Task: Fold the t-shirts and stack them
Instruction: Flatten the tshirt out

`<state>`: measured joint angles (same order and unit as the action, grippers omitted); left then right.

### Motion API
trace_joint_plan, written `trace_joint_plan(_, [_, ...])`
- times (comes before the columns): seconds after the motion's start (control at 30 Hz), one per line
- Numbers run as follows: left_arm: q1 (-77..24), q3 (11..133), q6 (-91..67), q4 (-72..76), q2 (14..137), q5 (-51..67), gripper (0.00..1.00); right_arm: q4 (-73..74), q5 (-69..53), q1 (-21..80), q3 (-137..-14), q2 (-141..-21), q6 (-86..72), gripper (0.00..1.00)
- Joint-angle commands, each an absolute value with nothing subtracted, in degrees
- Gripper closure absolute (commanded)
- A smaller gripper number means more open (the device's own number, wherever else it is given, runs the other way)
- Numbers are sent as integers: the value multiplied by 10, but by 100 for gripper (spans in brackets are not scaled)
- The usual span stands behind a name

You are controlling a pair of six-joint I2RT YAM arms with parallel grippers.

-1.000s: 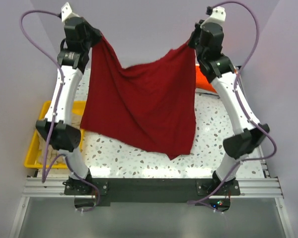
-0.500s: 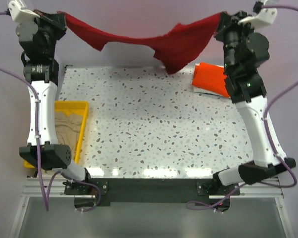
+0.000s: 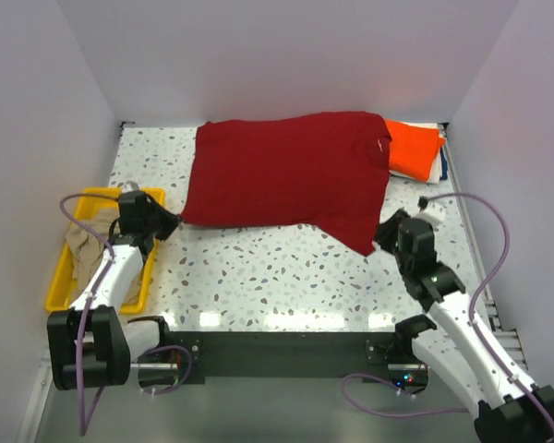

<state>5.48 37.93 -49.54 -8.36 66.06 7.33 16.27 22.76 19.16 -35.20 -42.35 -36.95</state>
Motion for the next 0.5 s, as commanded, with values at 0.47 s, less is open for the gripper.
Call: trace_joint_plan(0.47, [54,257,-480,-79,553,55,100,258,209,190,-285,-415,-440,33])
